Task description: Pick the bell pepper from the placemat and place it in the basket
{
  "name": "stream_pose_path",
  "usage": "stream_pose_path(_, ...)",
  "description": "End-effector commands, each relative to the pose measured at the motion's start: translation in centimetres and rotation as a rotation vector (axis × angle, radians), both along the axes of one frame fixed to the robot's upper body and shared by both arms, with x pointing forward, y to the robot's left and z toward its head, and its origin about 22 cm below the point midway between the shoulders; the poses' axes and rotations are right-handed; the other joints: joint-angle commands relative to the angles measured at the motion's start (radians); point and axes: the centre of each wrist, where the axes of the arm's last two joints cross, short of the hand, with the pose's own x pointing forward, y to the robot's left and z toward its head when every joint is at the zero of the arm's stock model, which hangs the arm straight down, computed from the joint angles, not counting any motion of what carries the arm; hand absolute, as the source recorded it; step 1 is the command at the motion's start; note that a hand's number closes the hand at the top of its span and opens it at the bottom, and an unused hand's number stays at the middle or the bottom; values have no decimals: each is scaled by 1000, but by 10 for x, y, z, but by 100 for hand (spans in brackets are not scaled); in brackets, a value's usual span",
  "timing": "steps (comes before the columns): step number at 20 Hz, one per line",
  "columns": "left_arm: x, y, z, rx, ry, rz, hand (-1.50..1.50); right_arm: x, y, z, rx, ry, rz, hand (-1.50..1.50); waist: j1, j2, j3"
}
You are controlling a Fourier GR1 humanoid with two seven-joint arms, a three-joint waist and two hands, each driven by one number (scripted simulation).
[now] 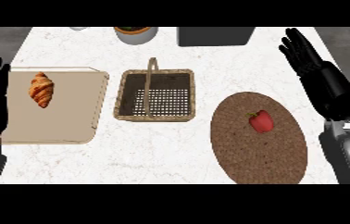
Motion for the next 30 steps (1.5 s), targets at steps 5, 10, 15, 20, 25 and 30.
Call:
stream_pose_path(5, 6, -32, 7, 238, 9, -293, 0, -22, 80, -17, -57, -9, 711, 150, 50, 4, 15)
stream_pose_path(10, 0, -50, -9, 270, 79, -407, 0, -76, 126, -86, 211, 131, 888, 150, 19, -2, 14)
stream_pose_path(15, 0, -44, -5, 275, 104, -383, 0, -122, 123, -54, -12, -149, 712, -150, 3, -14, 10)
stream_pose_path(20, -4, -54, -21, 276, 118, -406, 0, -86, 90, 11, -468, -385, 428, -150, -5, -20, 6)
stream_pose_path(25, 7, -58, -9, 292, 102, -389, 0, -86, 70, 63, -991, -391, 419, -150, -6, -16, 5)
stream_pose_path(30, 5, -59, -10, 302, 89, -416, 0, -86, 69, 91, -1372, -266, 549, -150, 31, -7, 5)
